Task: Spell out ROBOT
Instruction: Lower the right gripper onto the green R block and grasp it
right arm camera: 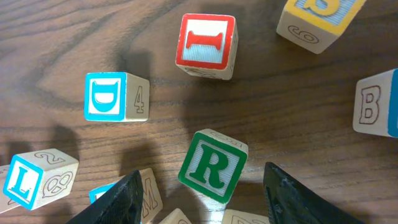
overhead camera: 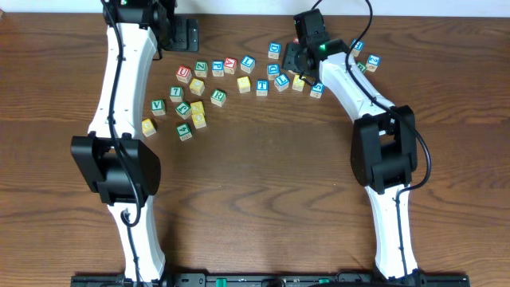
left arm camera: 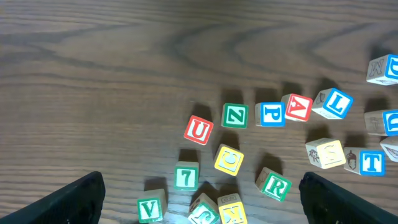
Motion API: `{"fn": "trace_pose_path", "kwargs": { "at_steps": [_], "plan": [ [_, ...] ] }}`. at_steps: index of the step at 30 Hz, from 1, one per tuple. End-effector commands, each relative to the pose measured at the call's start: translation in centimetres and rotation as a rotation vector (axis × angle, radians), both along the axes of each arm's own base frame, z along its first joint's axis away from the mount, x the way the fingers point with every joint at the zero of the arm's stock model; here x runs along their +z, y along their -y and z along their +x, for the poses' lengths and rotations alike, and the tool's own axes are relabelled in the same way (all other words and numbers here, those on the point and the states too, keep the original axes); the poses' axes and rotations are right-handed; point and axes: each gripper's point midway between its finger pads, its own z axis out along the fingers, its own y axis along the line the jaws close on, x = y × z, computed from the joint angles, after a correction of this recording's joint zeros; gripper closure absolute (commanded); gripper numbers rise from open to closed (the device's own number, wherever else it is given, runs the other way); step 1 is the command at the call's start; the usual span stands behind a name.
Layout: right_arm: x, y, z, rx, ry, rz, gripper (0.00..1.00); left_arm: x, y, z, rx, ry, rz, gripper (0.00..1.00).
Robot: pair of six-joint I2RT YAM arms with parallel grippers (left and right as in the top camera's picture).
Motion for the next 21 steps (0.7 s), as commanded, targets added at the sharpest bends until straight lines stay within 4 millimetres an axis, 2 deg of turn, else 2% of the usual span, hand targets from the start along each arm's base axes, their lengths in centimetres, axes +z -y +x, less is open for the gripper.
{"fn": "trace_pose_path", "kwargs": {
  "at_steps": [1,16,21],
  "plan": [
    [-1.0,-0.1,-0.1,0.010,0.001,-0.033,0.43,1.8,-0.1,-0.1,0.017,0.037,0.000,0.02],
    [-3.0,-0.6,0.5,0.044,0.079,-0.029,0.43,1.8,-0.1,-0.1,0.017,0.037,0.000,0.02],
    [-3.4,-0.6,0.5,0.044,0.088,-0.027,0.49,1.8,-0.1,-0.1,0.017,0.037,0.000,0.02]
  ]
}}
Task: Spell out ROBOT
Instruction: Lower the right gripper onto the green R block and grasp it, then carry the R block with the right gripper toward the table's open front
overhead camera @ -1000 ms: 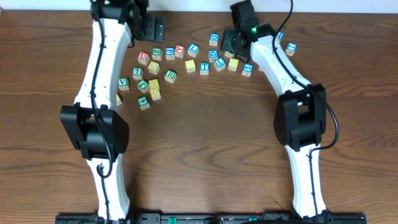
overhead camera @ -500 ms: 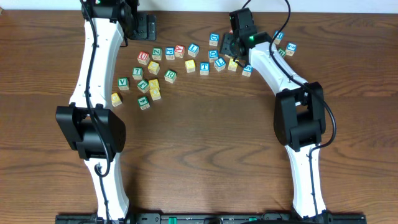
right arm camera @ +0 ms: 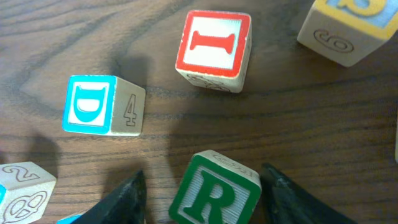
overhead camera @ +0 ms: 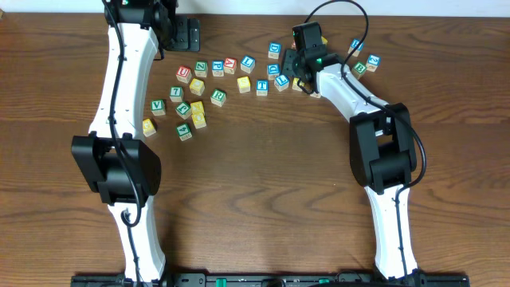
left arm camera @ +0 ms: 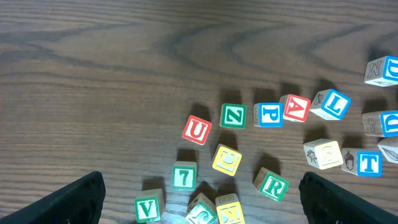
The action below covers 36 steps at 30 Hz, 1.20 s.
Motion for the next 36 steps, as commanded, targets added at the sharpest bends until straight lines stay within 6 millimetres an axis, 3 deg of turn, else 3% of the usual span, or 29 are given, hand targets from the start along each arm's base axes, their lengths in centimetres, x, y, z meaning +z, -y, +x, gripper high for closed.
{"fn": "trace_pose_path", "kwargs": {
  "at_steps": [1,6,16,26,32,36],
  "plan": [
    [-1.0,-0.2,-0.4,0.011,-0.009,-0.021,0.51,1.8,-0.3,-0.1,0.011,0.037,0.006,0.02],
    [-0.8,-0.3,-0.2,0.012,0.001,-0.018,0.69,1.8,-0.3,-0.1,0.011,0.037,0.006,0.02],
    [-0.1,-0.4,-0.1,0.020,0.014,-0.016,0.72,1.8,-0.3,-0.1,0.011,0.037,0.006,0.02],
    [6.9,-0.6,-0.5,0.135,0.108,-0.079,0.78,1.8,-0.3,-0.1,0.011,0.037,0.006,0.02],
    [11.3,-0.9,-2.3,0.187,0.119,-0.086,0.80,1.8,-0.3,-0.1,0.011,0.037,0.006,0.02],
    [13.3,-2.3,-4.7,0.259,0.090,-0.052,0.81,1.8,-0.3,-0.1,0.011,0.037,0.006,0.02]
  ]
}}
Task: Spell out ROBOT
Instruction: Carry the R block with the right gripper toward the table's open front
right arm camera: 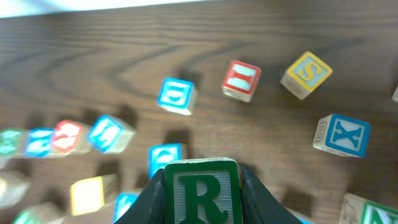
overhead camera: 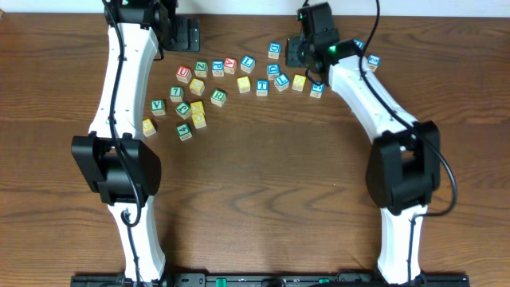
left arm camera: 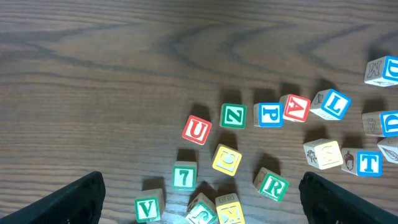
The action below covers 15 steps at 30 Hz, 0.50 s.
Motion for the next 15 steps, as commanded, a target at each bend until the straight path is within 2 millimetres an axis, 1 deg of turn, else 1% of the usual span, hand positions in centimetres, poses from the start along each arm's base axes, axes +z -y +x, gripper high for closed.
{"fn": "trace_pose_path", "kwargs": {
  "at_steps": [1,4,7,12,13,15],
  "plan": [
    [2.9,-2.3,-2.2,0.105,-0.002,0.029,0.81,1.8,-0.3,-0.1,0.011,0.036,0.006,0.02],
    [2.5,-3.2,-4.4,0.146,-0.077,0.038,0.81,1.8,-0.3,-0.1,0.011,0.036,0.006,0.02],
    [1.4,-4.1,-6.7,0.186,-0.169,0.041,0.81,1.8,-0.3,-0.1,0.011,0.036,0.006,0.02],
    [-0.6,-4.6,-10.5,0.218,-0.316,-0.001,0.80,1.8,-0.3,-0.1,0.011,0.036,0.006,0.02],
    [-1.2,-4.9,-11.7,0.231,-0.362,-0.017,0.80,1.8,-0.3,-0.1,0.011,0.036,0.006,0.02],
    [-1.9,-5.3,-12.9,0.246,-0.398,-0.033,0.81,1.8,-0.3,-0.1,0.011,0.036,0.006,0.02]
  ]
}}
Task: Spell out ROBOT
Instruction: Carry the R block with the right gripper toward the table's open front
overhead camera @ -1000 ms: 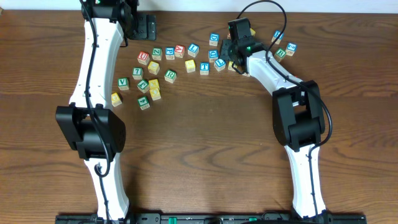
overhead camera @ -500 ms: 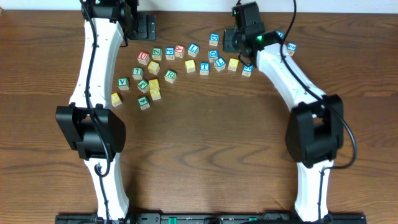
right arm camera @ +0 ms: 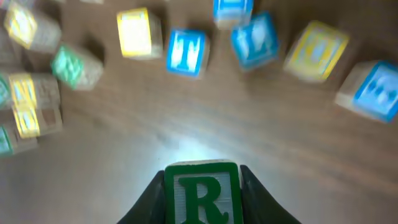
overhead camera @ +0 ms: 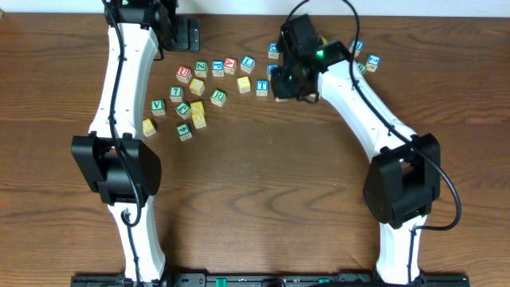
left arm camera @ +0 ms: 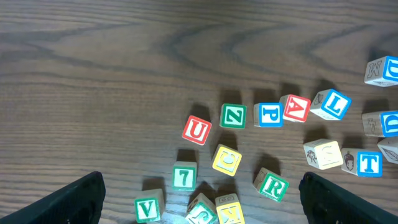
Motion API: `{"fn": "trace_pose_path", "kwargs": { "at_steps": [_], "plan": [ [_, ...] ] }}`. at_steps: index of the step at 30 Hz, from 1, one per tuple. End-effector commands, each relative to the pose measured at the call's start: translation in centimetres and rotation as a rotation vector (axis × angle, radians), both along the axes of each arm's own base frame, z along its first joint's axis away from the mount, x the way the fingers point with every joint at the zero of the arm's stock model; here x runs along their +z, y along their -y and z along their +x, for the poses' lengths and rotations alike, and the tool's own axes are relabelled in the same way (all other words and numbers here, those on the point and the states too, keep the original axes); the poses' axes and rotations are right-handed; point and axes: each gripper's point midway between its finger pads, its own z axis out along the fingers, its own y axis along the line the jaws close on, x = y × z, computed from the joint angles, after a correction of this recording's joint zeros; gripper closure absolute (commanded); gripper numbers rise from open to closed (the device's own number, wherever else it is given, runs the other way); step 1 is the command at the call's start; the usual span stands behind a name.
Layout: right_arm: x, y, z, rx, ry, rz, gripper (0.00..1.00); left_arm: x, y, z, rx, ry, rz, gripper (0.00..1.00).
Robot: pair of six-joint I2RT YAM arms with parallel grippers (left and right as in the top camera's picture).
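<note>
My right gripper (right arm camera: 202, 186) is shut on a green R block (right arm camera: 202, 198) and holds it above bare wood, just in front of the row of blocks. A blue T block (right arm camera: 186, 51) and a yellow block (right arm camera: 142, 32) lie beyond it. In the overhead view the right gripper (overhead camera: 287, 83) hovers beside the blue T block (overhead camera: 261, 86). My left gripper (left arm camera: 202, 211) stands open and high at the back of the table, looking down on a second green R block (left arm camera: 272, 185), a red U block (left arm camera: 198, 130) and a blue T block (left arm camera: 371, 163).
Lettered blocks lie scattered across the back of the wooden table (overhead camera: 255, 183), in a left cluster (overhead camera: 185, 108), a middle row (overhead camera: 239, 68) and a few at the far right (overhead camera: 372, 61). A black mount (overhead camera: 185, 33) sits at the back left.
My right gripper, still shut on the green R block, has moved from over the back of the scatter toward the front left, to bare wood in front of the blue T block. The left arm has not moved.
My right gripper stood open over a green R block lying near the D and I blocks. It then sat lower, a finger on each side of that block. Later it was shut on the block and raised, and now holds it nearer the front.
</note>
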Motion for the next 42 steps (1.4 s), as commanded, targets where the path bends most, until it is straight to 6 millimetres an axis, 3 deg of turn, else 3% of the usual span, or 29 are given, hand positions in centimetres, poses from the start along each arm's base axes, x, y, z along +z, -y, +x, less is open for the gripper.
{"fn": "trace_pose_path", "kwargs": {
  "at_steps": [1,10,16,30,42],
  "plan": [
    [-0.6,-1.7,-2.2,0.060,-0.047,-0.006,0.81,1.8,-0.3,-0.1,0.011,0.037,0.006,0.02],
    [-5.2,-4.4,-6.9,0.097,-0.144,-0.039,0.83,1.8,-0.3,-0.1,0.011,0.037,0.006,0.02],
    [-7.0,-6.9,-8.7,0.100,-0.141,-0.017,0.82,1.8,-0.3,-0.1,0.011,0.037,0.006,0.02],
    [-8.2,-8.8,-8.8,0.062,-0.091,-0.018,0.77,1.8,-0.3,-0.1,0.011,0.037,0.006,0.02],
    [-8.0,-9.6,-8.6,0.049,-0.009,-0.070,0.74,1.8,-0.3,-0.1,0.011,0.037,0.006,0.02]
  ]
}}
